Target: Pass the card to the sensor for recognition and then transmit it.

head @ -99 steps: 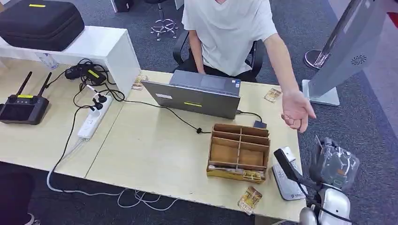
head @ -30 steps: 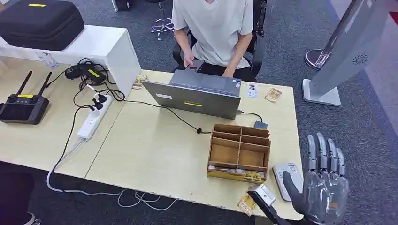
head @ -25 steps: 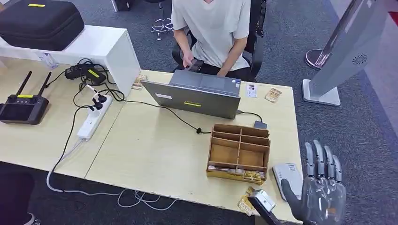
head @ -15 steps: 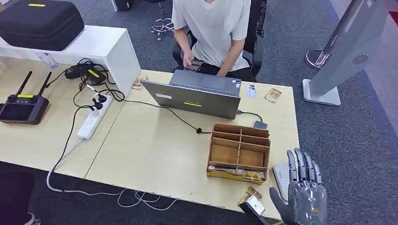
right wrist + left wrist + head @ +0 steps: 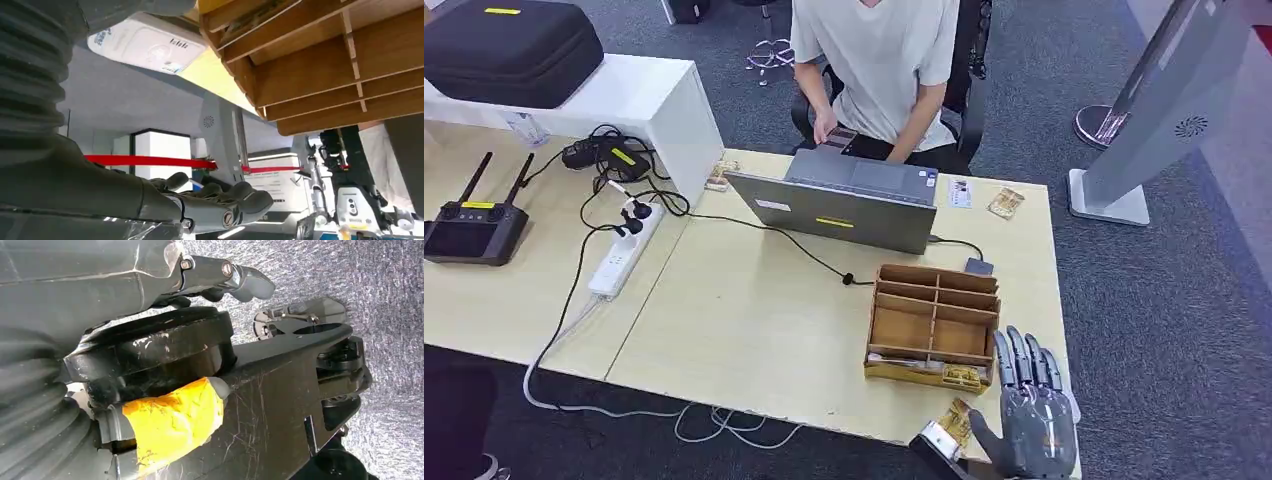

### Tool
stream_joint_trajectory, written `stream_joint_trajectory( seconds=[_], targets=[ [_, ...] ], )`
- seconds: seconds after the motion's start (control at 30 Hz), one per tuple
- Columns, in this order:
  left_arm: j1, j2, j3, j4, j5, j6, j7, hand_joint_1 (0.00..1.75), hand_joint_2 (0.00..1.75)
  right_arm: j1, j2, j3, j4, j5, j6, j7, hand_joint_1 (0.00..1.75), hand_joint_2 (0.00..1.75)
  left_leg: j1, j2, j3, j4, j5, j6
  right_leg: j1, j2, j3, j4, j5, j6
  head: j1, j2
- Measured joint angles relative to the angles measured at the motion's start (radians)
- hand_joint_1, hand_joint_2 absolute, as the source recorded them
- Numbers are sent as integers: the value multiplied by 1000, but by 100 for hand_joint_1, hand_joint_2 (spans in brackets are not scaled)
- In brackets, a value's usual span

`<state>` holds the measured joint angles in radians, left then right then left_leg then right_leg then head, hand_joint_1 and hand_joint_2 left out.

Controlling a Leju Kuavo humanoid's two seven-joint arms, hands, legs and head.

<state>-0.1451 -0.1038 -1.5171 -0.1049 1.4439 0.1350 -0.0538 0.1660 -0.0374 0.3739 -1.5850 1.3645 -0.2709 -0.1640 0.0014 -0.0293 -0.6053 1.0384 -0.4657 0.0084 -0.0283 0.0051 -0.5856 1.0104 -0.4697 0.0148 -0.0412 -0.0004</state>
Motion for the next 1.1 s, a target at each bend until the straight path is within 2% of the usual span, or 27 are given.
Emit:
stream_joint_trajectory(
  seconds=[1.1],
  targets=[
    [0, 0, 0, 0, 15, -1, 0, 0, 175, -59, 49, 18, 119, -18, -7, -1, 0, 175, 0, 0, 0, 0, 0, 0, 0, 0, 0, 0, 0, 0, 0, 0]
  ],
)
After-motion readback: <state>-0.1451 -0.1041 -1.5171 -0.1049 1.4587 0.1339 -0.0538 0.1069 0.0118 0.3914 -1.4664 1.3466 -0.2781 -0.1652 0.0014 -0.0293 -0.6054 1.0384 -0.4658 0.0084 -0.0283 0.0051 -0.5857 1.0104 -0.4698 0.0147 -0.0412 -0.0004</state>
